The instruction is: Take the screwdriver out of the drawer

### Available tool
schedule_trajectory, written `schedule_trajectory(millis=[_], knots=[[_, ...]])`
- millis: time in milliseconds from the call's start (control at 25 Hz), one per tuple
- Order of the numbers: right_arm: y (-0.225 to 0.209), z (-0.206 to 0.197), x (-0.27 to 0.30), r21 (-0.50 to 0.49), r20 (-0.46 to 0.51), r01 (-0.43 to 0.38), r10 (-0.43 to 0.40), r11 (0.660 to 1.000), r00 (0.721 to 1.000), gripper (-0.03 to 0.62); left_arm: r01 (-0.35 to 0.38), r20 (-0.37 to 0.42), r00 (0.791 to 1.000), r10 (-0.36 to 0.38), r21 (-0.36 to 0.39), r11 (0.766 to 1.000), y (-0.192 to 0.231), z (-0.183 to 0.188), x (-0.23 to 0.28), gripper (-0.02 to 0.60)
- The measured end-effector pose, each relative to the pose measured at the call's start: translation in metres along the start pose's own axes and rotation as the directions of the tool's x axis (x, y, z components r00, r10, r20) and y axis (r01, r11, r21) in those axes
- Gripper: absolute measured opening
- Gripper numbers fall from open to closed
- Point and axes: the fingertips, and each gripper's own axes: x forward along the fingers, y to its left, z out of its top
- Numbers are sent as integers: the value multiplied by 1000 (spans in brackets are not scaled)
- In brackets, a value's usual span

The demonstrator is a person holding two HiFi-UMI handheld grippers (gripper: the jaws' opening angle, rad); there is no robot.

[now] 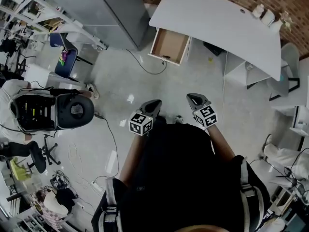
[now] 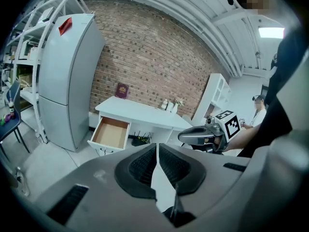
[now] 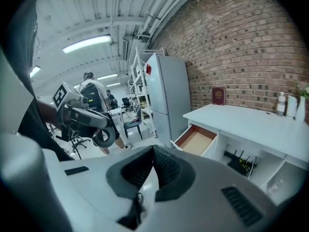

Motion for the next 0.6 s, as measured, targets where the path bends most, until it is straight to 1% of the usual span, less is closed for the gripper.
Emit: schedule_trajectory(millis=[400, 600], knots=[[-6, -4, 6, 4, -32, 6, -6, 1000, 999, 55, -6, 2, 1000, 6, -22, 1000, 14, -2, 5, 26], [-18, -7, 8, 16, -49, 29, -28, 999, 998, 55, 19, 3, 1000, -19, -24, 1000, 19, 10, 19, 26]])
